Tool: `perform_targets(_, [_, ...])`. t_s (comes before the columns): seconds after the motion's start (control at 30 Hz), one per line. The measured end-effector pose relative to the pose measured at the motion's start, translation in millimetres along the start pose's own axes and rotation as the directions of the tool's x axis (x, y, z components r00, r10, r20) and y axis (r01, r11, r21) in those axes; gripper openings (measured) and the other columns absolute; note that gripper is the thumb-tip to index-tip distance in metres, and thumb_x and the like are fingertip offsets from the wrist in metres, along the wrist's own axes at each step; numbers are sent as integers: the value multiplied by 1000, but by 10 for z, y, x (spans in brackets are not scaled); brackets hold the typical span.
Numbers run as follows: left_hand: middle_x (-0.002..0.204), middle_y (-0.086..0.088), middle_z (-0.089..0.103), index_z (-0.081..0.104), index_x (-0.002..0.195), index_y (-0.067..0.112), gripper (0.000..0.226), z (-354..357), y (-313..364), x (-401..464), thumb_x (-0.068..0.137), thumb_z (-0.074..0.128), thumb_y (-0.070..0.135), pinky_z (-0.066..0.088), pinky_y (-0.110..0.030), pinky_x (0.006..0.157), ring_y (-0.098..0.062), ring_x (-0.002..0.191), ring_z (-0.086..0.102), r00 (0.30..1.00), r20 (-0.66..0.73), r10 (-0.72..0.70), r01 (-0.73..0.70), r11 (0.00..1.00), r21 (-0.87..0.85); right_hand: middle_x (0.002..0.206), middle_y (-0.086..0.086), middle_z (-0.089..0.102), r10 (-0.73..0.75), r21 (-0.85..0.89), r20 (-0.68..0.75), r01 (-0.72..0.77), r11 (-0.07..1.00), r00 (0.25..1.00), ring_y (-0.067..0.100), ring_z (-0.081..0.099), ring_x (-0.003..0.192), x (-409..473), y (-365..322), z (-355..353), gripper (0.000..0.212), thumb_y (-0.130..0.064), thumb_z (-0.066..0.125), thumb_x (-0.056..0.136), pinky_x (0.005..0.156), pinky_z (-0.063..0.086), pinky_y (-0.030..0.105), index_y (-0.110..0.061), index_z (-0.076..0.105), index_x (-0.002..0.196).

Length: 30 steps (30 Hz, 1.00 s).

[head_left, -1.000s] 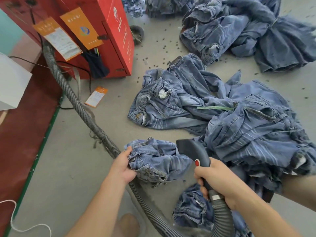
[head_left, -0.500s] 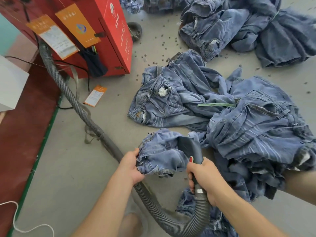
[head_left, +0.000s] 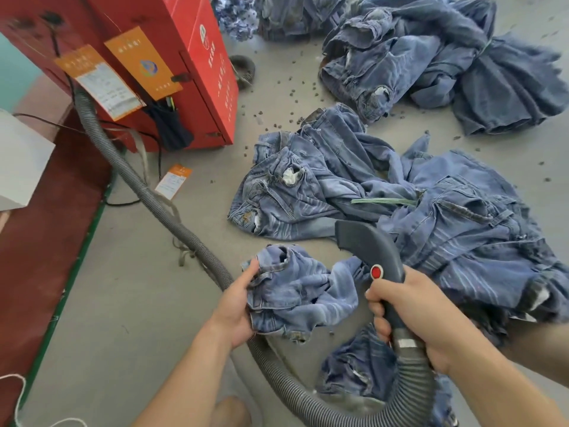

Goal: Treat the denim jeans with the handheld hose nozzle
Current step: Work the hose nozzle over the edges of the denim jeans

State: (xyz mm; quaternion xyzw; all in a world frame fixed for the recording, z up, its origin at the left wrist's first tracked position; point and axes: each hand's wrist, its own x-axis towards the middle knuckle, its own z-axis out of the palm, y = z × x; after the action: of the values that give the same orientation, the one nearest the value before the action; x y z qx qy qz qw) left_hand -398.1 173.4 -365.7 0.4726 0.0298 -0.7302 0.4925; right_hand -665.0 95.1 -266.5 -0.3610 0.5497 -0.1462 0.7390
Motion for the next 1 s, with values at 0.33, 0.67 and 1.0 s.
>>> perform_targets(0.33, [127, -30, 67, 64, 130, -2, 37, -49, 82, -53, 95, 53, -1, 60, -56, 85, -46, 114, 68, 966, -78, 247, -242, 968, 64, 62, 16, 51, -27, -38, 22, 28, 999, 999, 24, 42, 46, -22, 186, 227, 20, 1, 57, 86, 43, 42, 33, -13, 43, 88])
perform_targets(0.67, [141, -29, 58, 62, 138, 0, 56, -207, -25, -187, 92, 63, 32, 47, -59, 109, -46, 131, 57, 998, 53, 27, -32, 995, 95, 62, 15, 52, 291, -184, 140, -264, 947, 947, 24, 45, 44, 392, 328, 370, 13, -1, 61, 83, 46, 43, 31, -8, 50, 81])
perform_targets(1.0, [128, -12, 72, 75, 126, 22, 70, -154, -53, -79, 96, 35, 72, 60, -42, 94, -28, 120, 69, 980, -181, 88, -27, 949, 315, 59, 12, 50, 130, 14, -37, -129, 992, 991, 23, 43, 43, 330, 241, 201, 16, -5, 58, 95, 43, 42, 30, -9, 49, 83])
